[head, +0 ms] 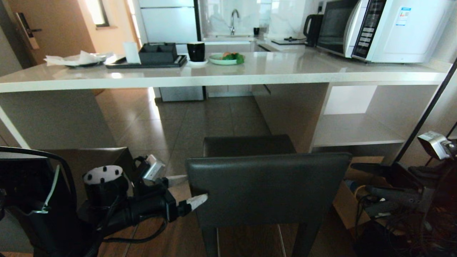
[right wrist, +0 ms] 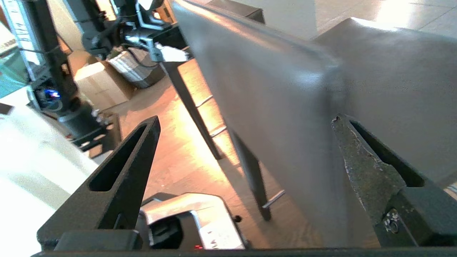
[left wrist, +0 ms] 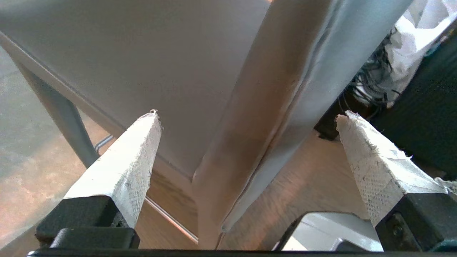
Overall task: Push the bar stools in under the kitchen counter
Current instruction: Push the gray chair back under the dining table
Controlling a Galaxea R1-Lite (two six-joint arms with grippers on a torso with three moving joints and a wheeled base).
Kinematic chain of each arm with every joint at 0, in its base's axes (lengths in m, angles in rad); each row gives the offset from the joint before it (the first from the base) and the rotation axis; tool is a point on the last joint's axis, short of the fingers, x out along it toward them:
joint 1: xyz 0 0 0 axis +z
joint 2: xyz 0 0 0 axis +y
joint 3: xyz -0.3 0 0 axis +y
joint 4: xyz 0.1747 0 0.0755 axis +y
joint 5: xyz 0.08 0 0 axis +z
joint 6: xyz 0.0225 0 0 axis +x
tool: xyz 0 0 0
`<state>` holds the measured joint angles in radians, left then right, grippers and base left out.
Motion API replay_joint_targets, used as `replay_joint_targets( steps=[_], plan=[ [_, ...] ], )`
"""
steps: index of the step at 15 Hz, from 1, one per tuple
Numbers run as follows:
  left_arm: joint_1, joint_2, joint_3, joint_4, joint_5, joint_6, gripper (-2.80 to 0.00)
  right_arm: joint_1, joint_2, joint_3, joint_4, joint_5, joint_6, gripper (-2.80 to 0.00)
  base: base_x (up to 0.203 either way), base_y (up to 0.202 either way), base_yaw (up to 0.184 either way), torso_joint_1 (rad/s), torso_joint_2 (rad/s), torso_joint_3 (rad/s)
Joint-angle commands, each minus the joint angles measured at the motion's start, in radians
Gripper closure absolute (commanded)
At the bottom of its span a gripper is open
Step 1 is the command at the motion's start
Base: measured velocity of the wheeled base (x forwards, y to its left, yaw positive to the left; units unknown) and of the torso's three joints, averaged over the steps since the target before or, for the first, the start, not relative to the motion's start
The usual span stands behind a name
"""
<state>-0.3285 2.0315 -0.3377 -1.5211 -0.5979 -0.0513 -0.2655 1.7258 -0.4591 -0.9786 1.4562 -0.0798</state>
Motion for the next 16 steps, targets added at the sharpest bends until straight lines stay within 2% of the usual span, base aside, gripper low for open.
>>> replay_joint_targets(
  steps=[1,3,8,12,13,16],
  plan=[
    [0.006,0.013,-0.004,-0.009,-0.003,-0.001,-2.8,-0.008,0.079,-0.024,-0.041,0.006,0.0,-2.8,0.0,0.0,0.0,0.0,0.0,0.0],
    [0.002,0.015,-0.019,-0.009,-0.006,-0.004,-2.8,-0.011,0.138,-0.029,-0.089,0.007,-0.004,-2.8,0.0,0.0,0.0,0.0,0.0,0.0],
    [-0.042,0.043,-0.07,-0.009,-0.006,-0.005,-2.8,0.007,0.373,-0.083,-0.361,0.007,-0.017,-2.8,0.0,0.0,0.0,0.0,0.0,0.0],
    [-0.041,0.078,-0.105,-0.009,-0.002,0.005,-2.8,0.072,0.379,-0.101,-0.364,0.007,-0.009,-2.8,0.0,0.0,0.0,0.0,0.0,0.0],
    [-0.038,0.081,-0.116,-0.009,0.011,0.004,-2.8,0.091,0.383,-0.116,-0.362,0.011,0.008,-2.8,0.0,0.0,0.0,0.0,0.0,0.0],
    [-0.045,0.103,-0.121,-0.009,0.122,0.005,-2.8,0.151,0.381,-0.143,-0.364,0.015,0.067,-2.8,0.0,0.0,0.0,0.0,0.0,0.0]
  ],
)
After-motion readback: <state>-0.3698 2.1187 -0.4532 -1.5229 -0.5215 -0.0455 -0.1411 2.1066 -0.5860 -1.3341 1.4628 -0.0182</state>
